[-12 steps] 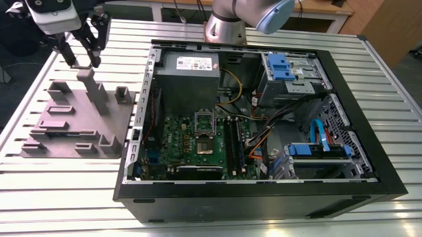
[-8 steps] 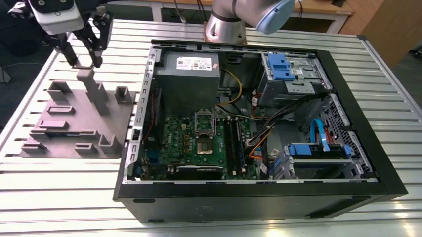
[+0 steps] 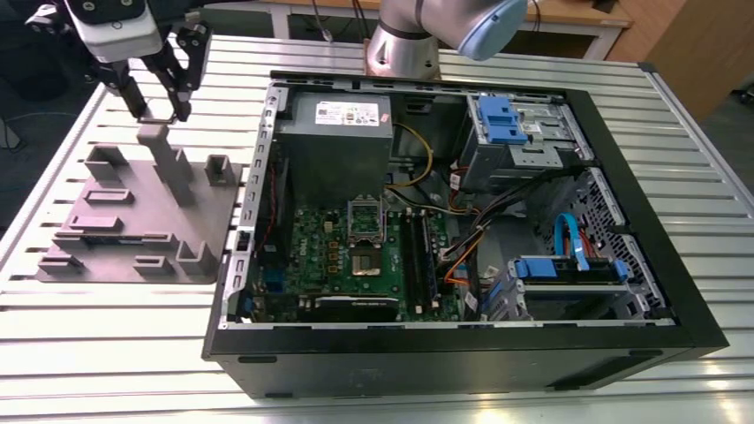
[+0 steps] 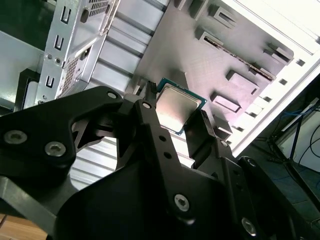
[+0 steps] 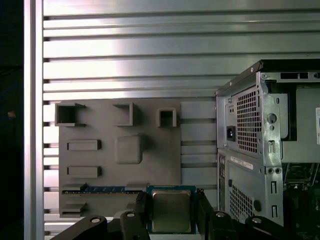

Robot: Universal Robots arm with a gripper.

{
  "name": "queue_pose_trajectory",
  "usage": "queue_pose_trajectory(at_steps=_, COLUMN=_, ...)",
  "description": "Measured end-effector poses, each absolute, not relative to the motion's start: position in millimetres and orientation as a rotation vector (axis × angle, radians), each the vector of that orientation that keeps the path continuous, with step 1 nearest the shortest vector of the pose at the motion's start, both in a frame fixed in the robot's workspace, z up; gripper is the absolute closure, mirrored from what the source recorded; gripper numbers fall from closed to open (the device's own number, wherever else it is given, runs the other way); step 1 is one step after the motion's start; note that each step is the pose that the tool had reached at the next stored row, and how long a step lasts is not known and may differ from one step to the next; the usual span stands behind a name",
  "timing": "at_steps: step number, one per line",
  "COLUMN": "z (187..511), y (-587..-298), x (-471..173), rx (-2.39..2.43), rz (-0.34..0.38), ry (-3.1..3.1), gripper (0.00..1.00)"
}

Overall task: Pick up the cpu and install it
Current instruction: 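Pick up the cpu and move it towards the insertion slot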

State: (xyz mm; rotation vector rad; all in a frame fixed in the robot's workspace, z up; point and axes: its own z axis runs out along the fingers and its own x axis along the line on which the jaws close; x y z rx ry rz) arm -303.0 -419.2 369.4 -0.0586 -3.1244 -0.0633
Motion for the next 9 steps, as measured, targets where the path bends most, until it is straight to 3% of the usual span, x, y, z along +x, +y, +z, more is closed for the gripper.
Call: queue_pose_trajectory(at_steps=9, z=369.4, y=-419.1, x=-294.0, rx=-0.058, rz=-0.063, ry=-3.124, gripper=0.53)
